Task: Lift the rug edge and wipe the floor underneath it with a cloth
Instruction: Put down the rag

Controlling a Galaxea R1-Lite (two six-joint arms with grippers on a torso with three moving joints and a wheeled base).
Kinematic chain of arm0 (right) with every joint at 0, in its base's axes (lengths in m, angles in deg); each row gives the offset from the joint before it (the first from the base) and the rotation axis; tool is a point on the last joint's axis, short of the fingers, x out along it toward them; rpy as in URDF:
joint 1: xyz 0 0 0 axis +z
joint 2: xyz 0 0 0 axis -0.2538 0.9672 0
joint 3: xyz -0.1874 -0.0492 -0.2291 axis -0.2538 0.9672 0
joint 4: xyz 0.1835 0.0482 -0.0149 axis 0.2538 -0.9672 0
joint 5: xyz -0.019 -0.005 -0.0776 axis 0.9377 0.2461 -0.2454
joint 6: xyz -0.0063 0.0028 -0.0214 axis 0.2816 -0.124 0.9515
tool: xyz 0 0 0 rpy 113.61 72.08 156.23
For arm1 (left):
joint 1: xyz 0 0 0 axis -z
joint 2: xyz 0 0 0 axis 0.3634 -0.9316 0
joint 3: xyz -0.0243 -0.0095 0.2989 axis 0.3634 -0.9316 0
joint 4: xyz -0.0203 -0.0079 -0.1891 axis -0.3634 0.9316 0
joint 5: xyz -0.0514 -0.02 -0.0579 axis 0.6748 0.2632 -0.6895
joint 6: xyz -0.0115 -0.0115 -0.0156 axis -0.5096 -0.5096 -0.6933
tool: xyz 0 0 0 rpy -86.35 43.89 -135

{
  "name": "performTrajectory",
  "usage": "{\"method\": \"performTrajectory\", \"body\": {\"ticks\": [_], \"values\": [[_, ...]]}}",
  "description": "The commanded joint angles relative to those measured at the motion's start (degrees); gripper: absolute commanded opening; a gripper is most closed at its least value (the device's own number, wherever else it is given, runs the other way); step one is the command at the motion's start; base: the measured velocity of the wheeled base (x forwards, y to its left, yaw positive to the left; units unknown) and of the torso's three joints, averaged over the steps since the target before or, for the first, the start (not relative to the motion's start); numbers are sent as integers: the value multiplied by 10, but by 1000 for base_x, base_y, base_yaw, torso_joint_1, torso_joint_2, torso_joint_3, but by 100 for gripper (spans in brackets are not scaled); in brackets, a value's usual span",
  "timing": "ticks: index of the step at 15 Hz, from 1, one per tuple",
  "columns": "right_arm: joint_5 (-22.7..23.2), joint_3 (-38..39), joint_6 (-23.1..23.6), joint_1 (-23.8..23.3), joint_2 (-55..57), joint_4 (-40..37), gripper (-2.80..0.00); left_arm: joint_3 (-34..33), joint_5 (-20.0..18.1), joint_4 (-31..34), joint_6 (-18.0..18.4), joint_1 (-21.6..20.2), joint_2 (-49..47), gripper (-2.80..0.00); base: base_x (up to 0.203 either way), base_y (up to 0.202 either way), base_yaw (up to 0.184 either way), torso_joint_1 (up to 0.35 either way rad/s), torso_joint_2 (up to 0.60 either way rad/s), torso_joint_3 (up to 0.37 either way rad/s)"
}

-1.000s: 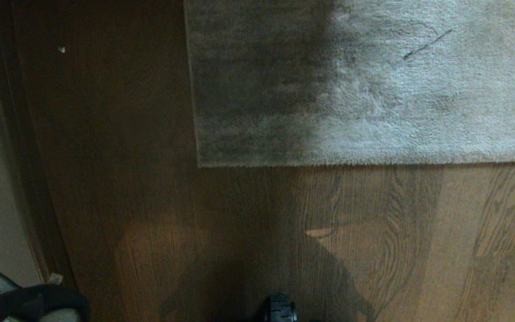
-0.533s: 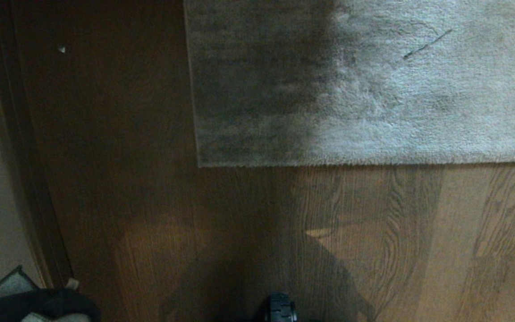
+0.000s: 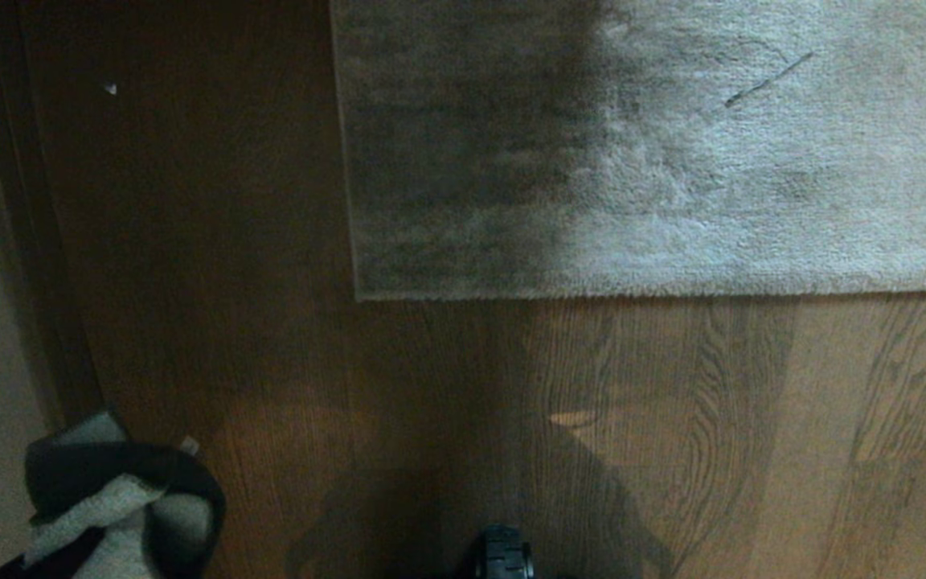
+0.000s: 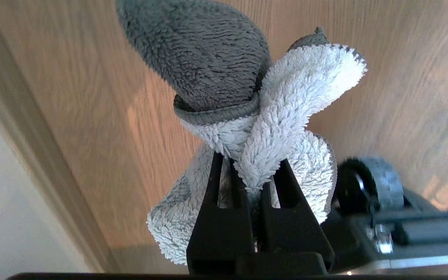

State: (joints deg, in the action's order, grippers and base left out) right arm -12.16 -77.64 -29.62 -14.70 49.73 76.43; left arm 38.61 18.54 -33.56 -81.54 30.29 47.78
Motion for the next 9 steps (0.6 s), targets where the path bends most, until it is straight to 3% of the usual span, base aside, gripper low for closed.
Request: {"method": "performTrajectory", "body": {"ticks": [1, 6, 9], "values": [[0, 0, 0, 0, 0, 0, -280, 1, 1, -81, 3, 0, -122, -280, 0, 0, 0, 0, 0, 0], [0, 0, 0, 0, 0, 0, -280, 5, -1, -256, 36, -72, -306, -280, 0, 0, 0, 0, 0, 0], [0, 0, -1, 0, 1, 0, -280, 19, -3, -403, 40, -108, -440, -280, 0, 0, 0, 0, 0, 0]]}}
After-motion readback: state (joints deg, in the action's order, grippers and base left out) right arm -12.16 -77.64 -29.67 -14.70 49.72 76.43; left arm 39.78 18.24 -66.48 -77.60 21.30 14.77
